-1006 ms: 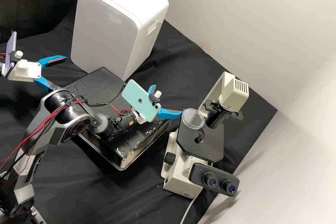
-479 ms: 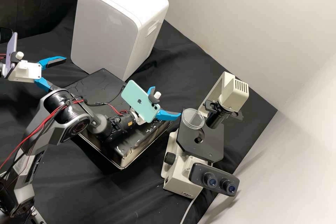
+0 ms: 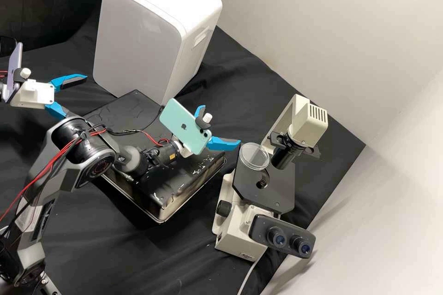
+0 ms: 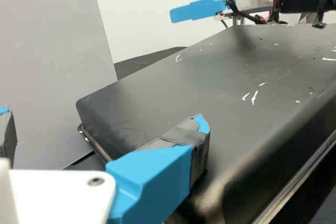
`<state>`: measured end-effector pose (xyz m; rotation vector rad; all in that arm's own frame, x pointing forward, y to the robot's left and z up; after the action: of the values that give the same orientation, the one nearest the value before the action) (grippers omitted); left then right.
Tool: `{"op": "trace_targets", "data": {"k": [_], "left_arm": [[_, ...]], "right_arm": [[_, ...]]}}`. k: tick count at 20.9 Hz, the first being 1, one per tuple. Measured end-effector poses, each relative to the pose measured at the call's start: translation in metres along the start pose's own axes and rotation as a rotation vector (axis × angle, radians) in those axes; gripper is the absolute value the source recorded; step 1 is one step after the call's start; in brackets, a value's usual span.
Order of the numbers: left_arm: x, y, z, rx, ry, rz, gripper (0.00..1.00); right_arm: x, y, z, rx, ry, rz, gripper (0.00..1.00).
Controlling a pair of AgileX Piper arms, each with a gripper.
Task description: Place the petri dish on the microscope
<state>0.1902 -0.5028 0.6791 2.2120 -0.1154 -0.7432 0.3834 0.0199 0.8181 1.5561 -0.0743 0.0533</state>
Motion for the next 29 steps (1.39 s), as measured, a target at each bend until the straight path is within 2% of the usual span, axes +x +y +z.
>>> {"op": "trace_targets", "data": {"k": [4, 8, 10, 14, 19, 23, 25, 29], "left_arm": [[0.002, 0.0011, 0.000, 0.000, -0.001, 0.006, 1.00], [0.003, -0.0003, 0.000, 0.000, 0.000, 0.003, 1.00], [0.003, -0.0003, 0.000, 0.008, 0.000, 0.003, 1.00], [0.003, -0.0004, 0.001, 0.015, -0.003, 0.003, 1.00], [0.003, -0.0004, 0.001, 0.022, -0.004, 0.003, 1.00], [0.003, -0.0005, 0.001, 0.022, -0.005, 0.003, 1.00], [0.003, -0.0005, 0.001, 0.022, -0.005, 0.003, 1.00], [0.003, -0.0005, 0.001, 0.022, -0.005, 0.003, 1.00]], "right_arm": [[0.006, 0.004, -0.003, 0.010, 0.004, 0.022, 1.00], [0.012, 0.000, 0.002, 0.011, -0.013, 0.009, 1.00], [0.015, 0.000, 0.007, 0.010, -0.024, 0.012, 1.00], [0.020, 0.008, 0.019, 0.009, -0.049, 0.037, 1.00], [0.021, 0.009, 0.034, 0.005, -0.084, 0.042, 1.00], [0.021, 0.014, 0.038, -0.010, -0.076, 0.050, 1.00], [0.021, 0.012, 0.040, -0.025, -0.068, 0.035, 1.00], [0.022, 0.010, 0.043, -0.032, -0.056, 0.042, 1.00]]}}
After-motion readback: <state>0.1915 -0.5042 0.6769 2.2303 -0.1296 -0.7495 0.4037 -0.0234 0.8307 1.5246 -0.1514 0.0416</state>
